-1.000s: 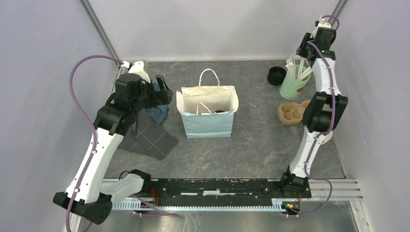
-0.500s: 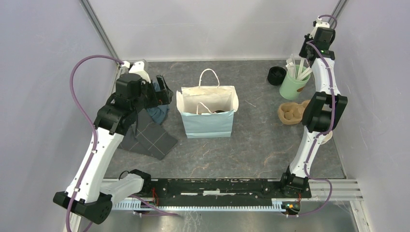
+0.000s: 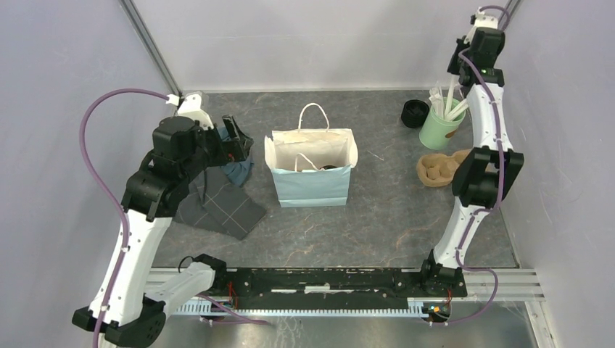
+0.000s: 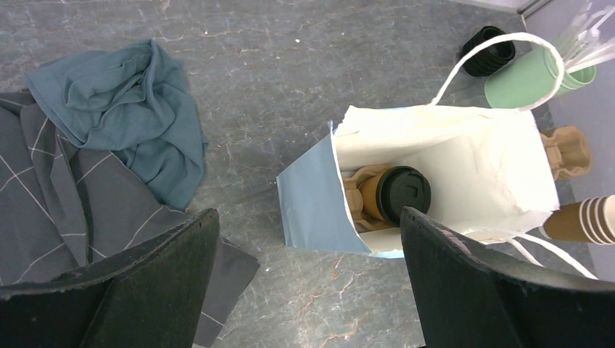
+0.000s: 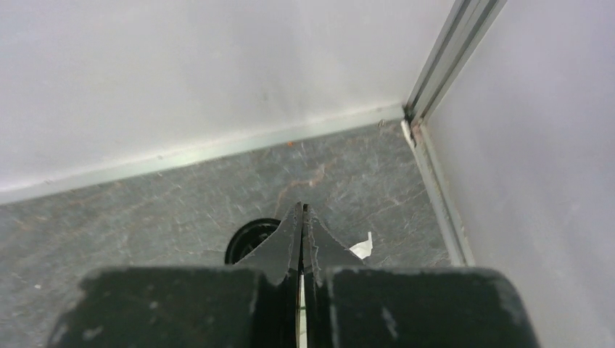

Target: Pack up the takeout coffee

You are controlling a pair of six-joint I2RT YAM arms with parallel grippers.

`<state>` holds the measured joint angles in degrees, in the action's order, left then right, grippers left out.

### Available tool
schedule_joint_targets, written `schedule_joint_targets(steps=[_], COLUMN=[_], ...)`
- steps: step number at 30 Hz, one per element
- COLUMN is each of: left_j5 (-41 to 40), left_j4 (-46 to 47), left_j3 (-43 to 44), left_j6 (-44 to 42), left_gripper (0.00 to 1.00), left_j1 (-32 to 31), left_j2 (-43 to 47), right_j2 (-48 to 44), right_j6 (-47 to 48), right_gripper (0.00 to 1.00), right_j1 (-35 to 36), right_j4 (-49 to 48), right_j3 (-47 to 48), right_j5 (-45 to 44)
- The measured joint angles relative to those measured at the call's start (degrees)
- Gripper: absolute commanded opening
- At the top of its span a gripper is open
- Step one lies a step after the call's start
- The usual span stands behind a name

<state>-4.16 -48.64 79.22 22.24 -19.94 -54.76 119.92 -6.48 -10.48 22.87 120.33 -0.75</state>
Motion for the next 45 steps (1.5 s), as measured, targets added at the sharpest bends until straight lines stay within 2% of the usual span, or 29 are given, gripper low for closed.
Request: schedule_joint_targets(steps=[11, 15, 19, 22, 29, 38, 45], left_j5=[4.63, 6.27, 7.32, 7.85, 10.34, 11.67, 12.26], left_j4=[-2.32, -2.34, -2.34, -2.32, -2.27, -2.62, -8.5], left_j3=[2.73, 3.54, 3.69, 3.69, 3.69, 3.93, 11.21], left_j6=[-1.29, -1.95, -2.16, -2.16, -2.1, 2.51, 6.67], left_gripper=[1.0, 1.0, 1.0, 1.0, 1.0, 1.0, 1.0], left_j1=[0.0, 0.0, -0.17, -0.42, -0.44, -0.44, -0.44], left_j2=[1.7, 2.36, 3.93, 5.27, 7.98, 9.94, 8.24], right_j2=[-22.67, -31.08, -38.91, -39.41, -37.97, -36.11, -35.32], right_j6=[-1.25, -8.48, -22.29, -29.7, -37.9, -39.26, -37.27], right_gripper=[0.0, 0.0, 0.0, 0.0, 0.0, 0.0, 0.0], right_j1=[0.39, 0.33, 0.94, 4.39, 21.38, 32.89, 40.68], right_j4=[-2.47, -8.13, -18.99, -22.45, -23.1, -23.3, -24.72], right_j3=[0.0, -2.91, -9.55, -7.78, -7.06, -11.41, -19.87], right_j5=[-1.84, 2.71, 11.65, 15.78, 19.32, 20.33, 21.2])
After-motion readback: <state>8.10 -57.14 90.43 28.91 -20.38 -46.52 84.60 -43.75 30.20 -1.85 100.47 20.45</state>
